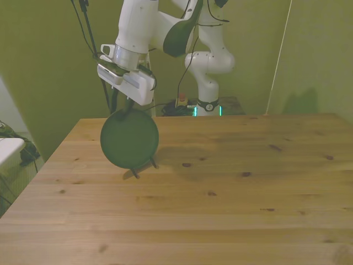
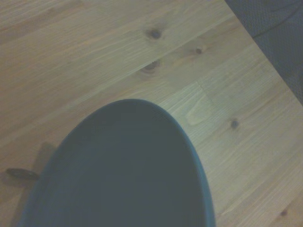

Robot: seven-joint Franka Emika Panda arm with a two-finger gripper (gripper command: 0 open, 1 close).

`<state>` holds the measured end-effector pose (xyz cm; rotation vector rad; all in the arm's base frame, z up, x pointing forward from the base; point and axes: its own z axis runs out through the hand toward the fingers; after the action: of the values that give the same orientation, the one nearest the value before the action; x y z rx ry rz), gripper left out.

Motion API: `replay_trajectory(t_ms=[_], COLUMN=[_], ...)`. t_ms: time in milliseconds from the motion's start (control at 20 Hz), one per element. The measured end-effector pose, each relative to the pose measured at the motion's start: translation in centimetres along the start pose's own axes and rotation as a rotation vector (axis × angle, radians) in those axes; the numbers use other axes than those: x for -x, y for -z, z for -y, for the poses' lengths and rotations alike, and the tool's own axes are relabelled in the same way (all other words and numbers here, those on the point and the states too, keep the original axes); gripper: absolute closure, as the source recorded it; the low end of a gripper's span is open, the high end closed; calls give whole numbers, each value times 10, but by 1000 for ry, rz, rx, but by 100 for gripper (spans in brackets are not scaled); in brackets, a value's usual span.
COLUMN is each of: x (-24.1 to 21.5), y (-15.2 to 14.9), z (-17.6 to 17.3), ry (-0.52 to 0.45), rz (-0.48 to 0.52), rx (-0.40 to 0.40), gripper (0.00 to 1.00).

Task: Unload the plate

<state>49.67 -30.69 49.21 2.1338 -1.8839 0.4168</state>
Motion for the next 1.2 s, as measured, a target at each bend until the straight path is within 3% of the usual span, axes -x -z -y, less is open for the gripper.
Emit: replay_trajectory(t_ms=[750,1000,1200], x=[-6,-12,-17], y=[2,19,49], z=[4,4,3], ry=[-8,-20,-24], rz=[-3,-11,-29], rx=[1,-20,-58], gripper=[100,100,100])
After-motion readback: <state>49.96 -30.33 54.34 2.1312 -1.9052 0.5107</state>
